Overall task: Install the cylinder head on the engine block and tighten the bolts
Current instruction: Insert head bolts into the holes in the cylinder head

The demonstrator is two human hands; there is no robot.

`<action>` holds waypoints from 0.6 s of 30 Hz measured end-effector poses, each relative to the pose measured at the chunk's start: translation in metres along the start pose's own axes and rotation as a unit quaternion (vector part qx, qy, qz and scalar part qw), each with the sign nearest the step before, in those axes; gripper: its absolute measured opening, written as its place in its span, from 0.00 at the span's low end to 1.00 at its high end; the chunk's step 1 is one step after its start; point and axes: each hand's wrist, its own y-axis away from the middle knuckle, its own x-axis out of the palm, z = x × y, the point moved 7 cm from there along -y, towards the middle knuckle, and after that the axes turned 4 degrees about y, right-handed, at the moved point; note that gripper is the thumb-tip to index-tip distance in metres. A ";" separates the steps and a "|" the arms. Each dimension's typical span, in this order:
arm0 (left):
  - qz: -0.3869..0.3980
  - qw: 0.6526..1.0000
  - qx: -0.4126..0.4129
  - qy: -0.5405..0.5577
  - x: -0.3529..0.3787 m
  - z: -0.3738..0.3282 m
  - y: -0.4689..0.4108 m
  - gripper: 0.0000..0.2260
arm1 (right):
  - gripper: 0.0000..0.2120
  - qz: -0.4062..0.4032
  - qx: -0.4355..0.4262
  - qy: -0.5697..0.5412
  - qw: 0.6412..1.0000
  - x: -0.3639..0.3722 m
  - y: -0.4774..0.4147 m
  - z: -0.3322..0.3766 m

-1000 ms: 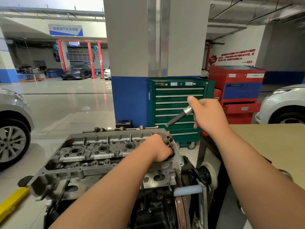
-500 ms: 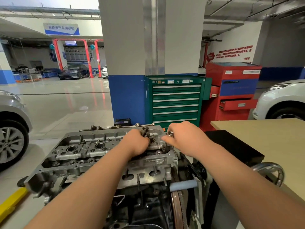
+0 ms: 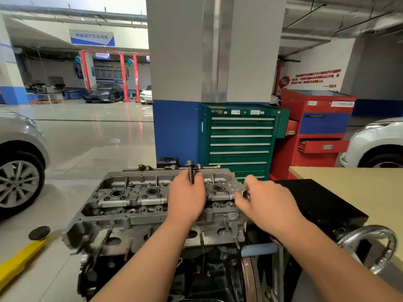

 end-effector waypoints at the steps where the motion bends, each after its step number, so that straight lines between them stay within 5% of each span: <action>1: 0.017 1.000 -0.011 0.003 0.002 0.001 -0.001 0.17 | 0.15 -0.012 0.008 -0.015 1.000 -0.007 -0.006 -0.004; 4: 0.071 0.991 -0.092 0.070 0.004 0.008 -0.004 0.12 | 0.15 -0.069 0.054 -0.147 0.985 -0.032 -0.026 -0.021; 6: 0.072 0.984 -0.126 0.106 -0.012 0.008 -0.012 0.10 | 0.17 -0.110 0.114 -0.330 0.931 -0.039 -0.040 -0.024; 7: 0.074 0.984 -0.121 0.106 -0.024 0.006 -0.018 0.09 | 0.16 -0.102 0.167 -0.462 0.865 -0.032 -0.048 -0.022; 9: 0.099 0.988 -0.087 0.082 -0.049 0.000 -0.031 0.11 | 0.11 0.011 0.238 -0.705 0.668 -0.006 -0.066 0.016; 10: 0.118 0.989 -0.067 0.053 -0.061 -0.003 -0.036 0.12 | 0.09 0.073 0.241 -0.742 0.622 0.002 -0.074 0.042; 11: 0.142 0.989 -0.050 0.016 -0.071 -0.005 -0.040 0.12 | 0.08 0.130 0.208 -0.723 0.646 0.006 -0.083 0.068; 14: 0.206 0.976 -0.047 -0.044 -0.098 -0.002 -0.049 0.12 | 0.10 0.196 -0.019 -0.542 0.817 -0.002 -0.104 0.142; 18: 0.259 0.942 -0.157 0.146 -0.133 0.013 -0.053 0.11 | 0.08 0.260 -0.163 -0.490 0.816 -0.016 -0.121 0.201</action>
